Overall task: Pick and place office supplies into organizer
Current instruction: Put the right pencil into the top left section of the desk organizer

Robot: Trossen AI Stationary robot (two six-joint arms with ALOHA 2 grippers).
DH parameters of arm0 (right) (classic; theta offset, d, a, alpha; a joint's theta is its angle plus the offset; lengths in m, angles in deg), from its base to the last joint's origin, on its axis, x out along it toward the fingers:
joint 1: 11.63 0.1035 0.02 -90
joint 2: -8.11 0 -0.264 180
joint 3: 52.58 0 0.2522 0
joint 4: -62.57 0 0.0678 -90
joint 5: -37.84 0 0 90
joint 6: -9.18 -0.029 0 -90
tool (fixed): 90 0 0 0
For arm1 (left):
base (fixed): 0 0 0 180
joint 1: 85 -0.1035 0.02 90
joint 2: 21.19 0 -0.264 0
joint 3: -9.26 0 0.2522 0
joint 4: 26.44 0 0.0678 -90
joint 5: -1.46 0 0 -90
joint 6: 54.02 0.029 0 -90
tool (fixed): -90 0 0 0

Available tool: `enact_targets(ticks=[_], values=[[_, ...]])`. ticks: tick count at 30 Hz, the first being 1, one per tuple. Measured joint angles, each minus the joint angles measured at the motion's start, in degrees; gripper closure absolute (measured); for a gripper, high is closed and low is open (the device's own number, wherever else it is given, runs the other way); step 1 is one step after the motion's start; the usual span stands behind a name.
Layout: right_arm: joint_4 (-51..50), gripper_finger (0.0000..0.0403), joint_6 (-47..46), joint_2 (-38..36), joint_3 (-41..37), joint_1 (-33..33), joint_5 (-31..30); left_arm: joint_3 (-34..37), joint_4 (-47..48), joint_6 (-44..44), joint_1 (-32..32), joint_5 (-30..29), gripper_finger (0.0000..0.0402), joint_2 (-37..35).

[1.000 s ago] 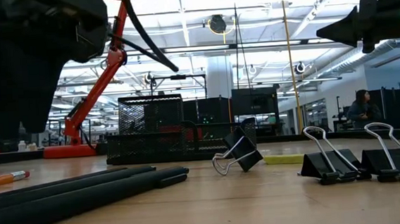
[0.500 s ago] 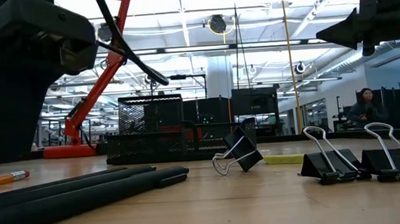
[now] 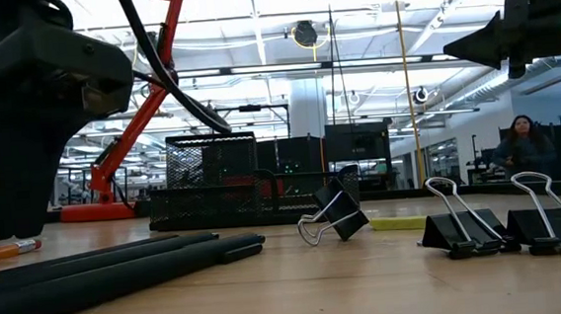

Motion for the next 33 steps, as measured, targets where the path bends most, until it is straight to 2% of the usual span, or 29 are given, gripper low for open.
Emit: enact_targets(ticks=[24,33], values=[[0.02,0.0399,-0.05,0.02,0.0,-0.02,0.01,-0.33,-0.01,1.52,0.28,1.05,0.0241,5.63],[0.0,0.0399,-0.07,0.02,0.0,-0.02,0.38,-0.16,-1.32,2.6,0.33,0.21,0.0322,5.66]])
